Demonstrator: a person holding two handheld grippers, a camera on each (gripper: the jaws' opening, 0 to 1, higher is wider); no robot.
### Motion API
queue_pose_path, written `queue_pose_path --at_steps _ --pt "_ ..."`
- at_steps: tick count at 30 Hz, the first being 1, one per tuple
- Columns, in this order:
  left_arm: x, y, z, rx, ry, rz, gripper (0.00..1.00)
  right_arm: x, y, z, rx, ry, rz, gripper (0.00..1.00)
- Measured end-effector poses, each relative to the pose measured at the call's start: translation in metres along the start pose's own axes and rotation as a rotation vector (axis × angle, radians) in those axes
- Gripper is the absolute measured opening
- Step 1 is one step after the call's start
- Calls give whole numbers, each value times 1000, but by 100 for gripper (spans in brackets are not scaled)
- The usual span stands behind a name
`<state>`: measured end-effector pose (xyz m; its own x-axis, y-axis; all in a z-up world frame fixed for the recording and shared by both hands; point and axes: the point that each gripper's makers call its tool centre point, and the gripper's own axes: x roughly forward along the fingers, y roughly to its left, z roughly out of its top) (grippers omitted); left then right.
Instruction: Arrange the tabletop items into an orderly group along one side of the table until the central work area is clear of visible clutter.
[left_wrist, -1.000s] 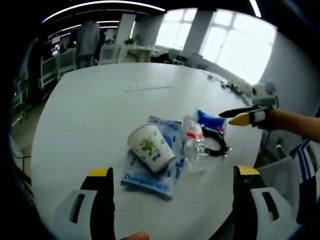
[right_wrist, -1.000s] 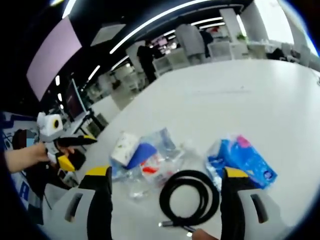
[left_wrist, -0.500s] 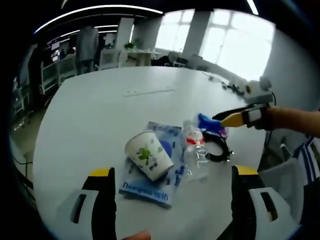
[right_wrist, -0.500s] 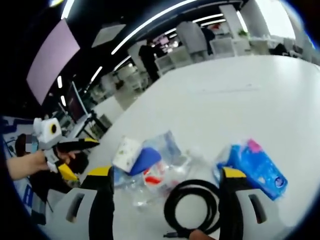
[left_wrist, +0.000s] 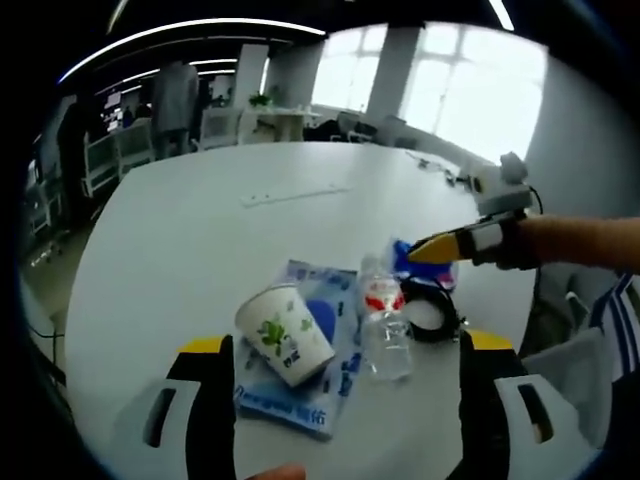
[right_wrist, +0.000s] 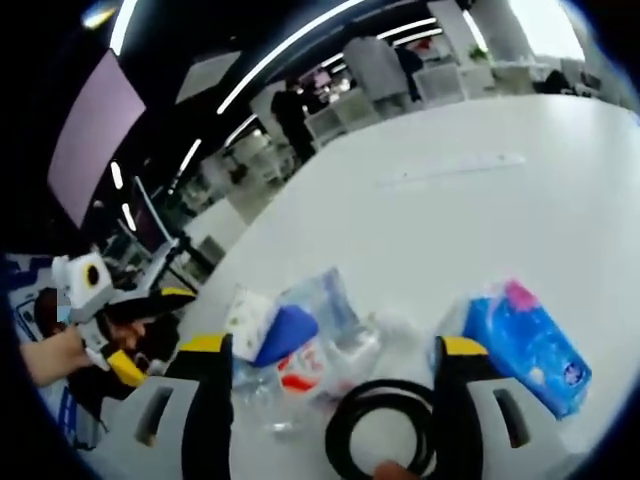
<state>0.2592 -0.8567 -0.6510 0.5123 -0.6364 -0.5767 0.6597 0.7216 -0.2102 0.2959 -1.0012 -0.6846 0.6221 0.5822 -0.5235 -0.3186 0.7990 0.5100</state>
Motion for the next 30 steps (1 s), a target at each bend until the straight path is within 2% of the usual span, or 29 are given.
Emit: queue_pose_path --at_steps 6,16,20,26,30 --pt "9 -8 2 4 1 -5 90 8 -2 -1 30 9 8 79" --pt "25 -25 -9 55 65 -47 88 17 -6 -2 71 13 11 77" --pt "35 -32 -11 63 75 -64 81 20 -9 1 99 -3 6 75" --pt "48 -38 -13 37 85 -71 80 25 -12 3 115 -6 2 74" --pt "51 -42 -18 65 104 -74 81 28 -11 3 116 -5 6 72"
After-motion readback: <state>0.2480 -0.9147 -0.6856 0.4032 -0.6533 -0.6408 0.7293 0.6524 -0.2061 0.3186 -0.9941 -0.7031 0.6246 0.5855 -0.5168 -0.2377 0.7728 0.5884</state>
